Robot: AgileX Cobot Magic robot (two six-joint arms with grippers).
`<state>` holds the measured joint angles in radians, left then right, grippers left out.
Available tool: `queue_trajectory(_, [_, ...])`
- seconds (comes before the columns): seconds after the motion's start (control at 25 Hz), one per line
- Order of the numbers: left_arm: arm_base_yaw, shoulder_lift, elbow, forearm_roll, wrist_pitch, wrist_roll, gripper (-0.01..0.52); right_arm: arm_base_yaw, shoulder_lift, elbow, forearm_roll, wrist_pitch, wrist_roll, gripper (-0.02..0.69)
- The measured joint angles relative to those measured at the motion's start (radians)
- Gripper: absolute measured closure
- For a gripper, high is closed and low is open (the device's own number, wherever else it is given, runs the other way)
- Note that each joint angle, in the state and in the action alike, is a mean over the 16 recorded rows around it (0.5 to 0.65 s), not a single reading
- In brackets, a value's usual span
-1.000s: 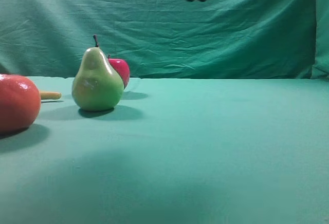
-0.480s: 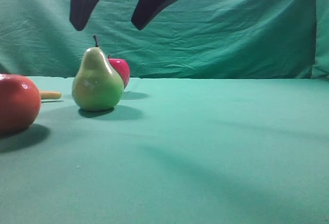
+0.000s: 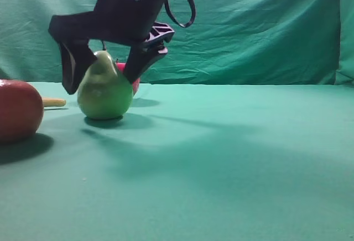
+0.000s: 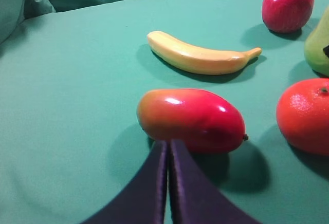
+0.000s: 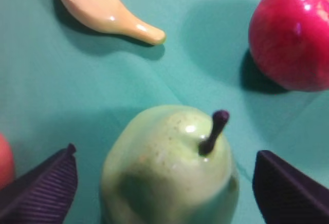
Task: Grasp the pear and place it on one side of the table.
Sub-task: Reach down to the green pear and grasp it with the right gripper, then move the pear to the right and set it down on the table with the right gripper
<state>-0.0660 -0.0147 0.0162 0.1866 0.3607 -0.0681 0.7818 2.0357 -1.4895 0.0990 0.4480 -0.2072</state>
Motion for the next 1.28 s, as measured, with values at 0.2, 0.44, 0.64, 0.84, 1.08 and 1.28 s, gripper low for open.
queue_trajectory(0.2, [0.0,0.0,0.0,0.0,0.0,0.0,0.514,-0.063,-0.137,0.042,-0.001,0.064,0.004,0.198])
queue_trajectory(0.44, [0.0,0.0,0.0,0.0,0.0,0.0,0.514,-0.199,-0.376,0.21,-0.002,0.109,0.011,0.197])
queue_trajectory(0.64, [0.0,0.0,0.0,0.0,0.0,0.0,0.514,-0.333,-0.542,0.426,-0.003,0.075,0.015,0.197])
queue_trajectory(0.84, [0.0,0.0,0.0,0.0,0.0,0.0,0.514,-0.44,-0.61,0.631,-0.004,-0.024,0.017,0.197])
queue_trajectory(1.08, [0.0,0.0,0.0,0.0,0.0,0.0,0.514,-0.506,-0.568,0.764,-0.005,-0.175,0.016,0.197])
queue_trajectory(1.28, [0.0,0.0,0.0,0.0,0.0,0.0,0.514,-0.516,-0.496,0.796,-0.006,-0.275,0.012,0.188])
